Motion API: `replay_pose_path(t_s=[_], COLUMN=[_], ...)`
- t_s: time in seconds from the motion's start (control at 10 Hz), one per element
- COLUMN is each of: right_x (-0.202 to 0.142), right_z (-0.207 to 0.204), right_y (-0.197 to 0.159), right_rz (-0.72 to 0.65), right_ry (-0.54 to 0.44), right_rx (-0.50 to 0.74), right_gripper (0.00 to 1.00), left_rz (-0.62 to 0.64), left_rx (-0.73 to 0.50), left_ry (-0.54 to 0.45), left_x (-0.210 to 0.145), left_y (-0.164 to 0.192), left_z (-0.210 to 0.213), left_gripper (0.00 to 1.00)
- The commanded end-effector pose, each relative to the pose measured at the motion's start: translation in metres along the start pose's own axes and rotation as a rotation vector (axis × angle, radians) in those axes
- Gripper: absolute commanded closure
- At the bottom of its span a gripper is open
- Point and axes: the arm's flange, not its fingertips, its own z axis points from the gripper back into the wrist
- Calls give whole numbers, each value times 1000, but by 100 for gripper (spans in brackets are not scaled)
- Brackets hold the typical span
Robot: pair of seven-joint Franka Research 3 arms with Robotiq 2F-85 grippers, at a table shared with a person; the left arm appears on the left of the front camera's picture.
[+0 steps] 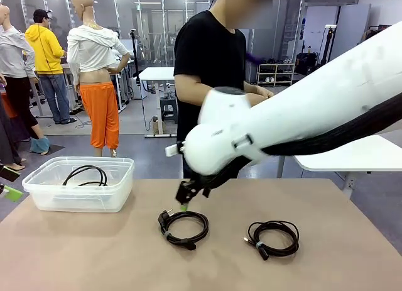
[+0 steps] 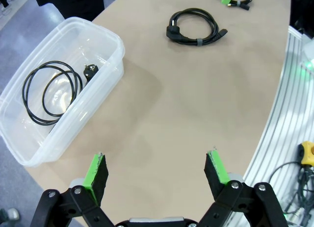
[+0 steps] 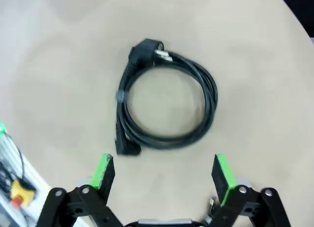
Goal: Organize and store the cables.
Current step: Place the Power Cable into the Organizing box.
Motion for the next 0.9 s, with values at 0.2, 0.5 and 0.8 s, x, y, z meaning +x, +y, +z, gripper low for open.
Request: replay_pose_path(t_s=[0.2,0.5,0.8], right_x=[-121,-209,-298], right_z=[79,142,132], right_y=[-99,-180,-229], right_rz=[7,-5,12], right_ry=[-145,-307,-491], right_rx=[19,185,228], right_gripper=[0,0,0], left_rz=[11,11,11], left_rx=[-7,-7,-7], left_ry=[15,15,15], left_x=[1,1,1], left_y=[-2,-2,-2], left_z=[2,2,2], left_gripper=[0,0,0])
